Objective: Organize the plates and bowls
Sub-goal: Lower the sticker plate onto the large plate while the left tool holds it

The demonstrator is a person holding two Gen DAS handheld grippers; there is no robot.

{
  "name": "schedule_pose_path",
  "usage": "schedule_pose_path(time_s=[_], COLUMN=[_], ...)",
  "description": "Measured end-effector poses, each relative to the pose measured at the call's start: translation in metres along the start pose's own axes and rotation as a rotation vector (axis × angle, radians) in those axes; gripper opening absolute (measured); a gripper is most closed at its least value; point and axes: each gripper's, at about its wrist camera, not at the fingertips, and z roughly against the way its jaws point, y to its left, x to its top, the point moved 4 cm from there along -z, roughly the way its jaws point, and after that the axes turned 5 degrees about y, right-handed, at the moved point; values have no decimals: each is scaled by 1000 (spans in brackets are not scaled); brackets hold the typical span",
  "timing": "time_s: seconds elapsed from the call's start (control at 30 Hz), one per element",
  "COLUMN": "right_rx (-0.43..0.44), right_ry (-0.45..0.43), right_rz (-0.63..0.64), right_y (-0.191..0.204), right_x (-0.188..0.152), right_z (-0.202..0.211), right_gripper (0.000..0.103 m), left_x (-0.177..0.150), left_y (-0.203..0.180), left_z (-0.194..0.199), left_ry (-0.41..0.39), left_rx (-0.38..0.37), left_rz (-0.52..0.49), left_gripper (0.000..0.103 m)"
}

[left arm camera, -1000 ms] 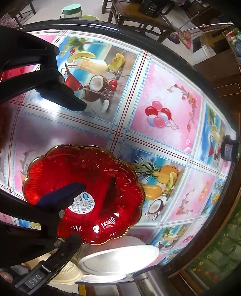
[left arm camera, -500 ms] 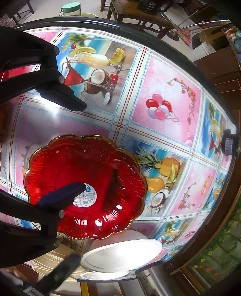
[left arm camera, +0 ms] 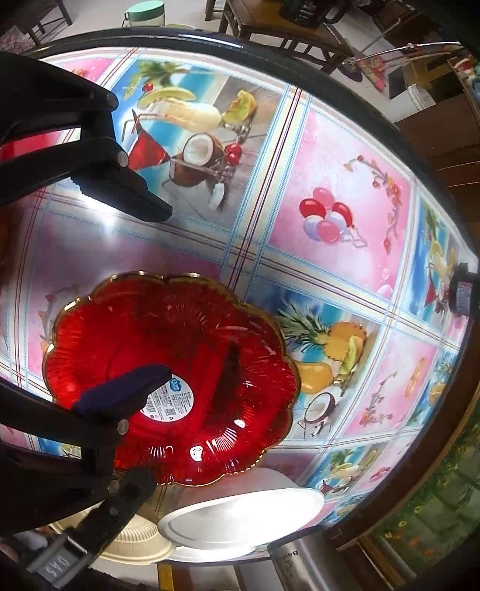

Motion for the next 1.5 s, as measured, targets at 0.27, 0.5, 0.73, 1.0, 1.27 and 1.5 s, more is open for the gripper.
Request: schedule_pose_path(time_s=[0.27, 0.5, 0.73, 1.0, 1.27, 1.5], right_rx=[-36, -97, -113, -102, -65, 4], right_ry=[-33, -71, -98, -134, -176, -227], right_rz=[4, 38, 58, 78, 110, 149], right_y=[3, 1, 0, 11, 29, 52], right_x=[-1, -1, 0, -5, -35, -90], right_z=[-14, -15, -10, 5, 28, 52], right_gripper=[46, 13, 9, 9, 9, 10], left_x=[0, -2, -4, -16, -41, -90], left_y=[-5, -8, 0, 5, 11, 23], left_z=[-7, -2, 2, 24, 60, 99], left_ry=[-2, -29, -50, -101, -154, -225], left_rx=[19, 53, 37, 34, 43, 78], left_rz=[-18, -58, -59, -86, -114, -153], left_gripper=[77, 34, 22, 19, 19, 19])
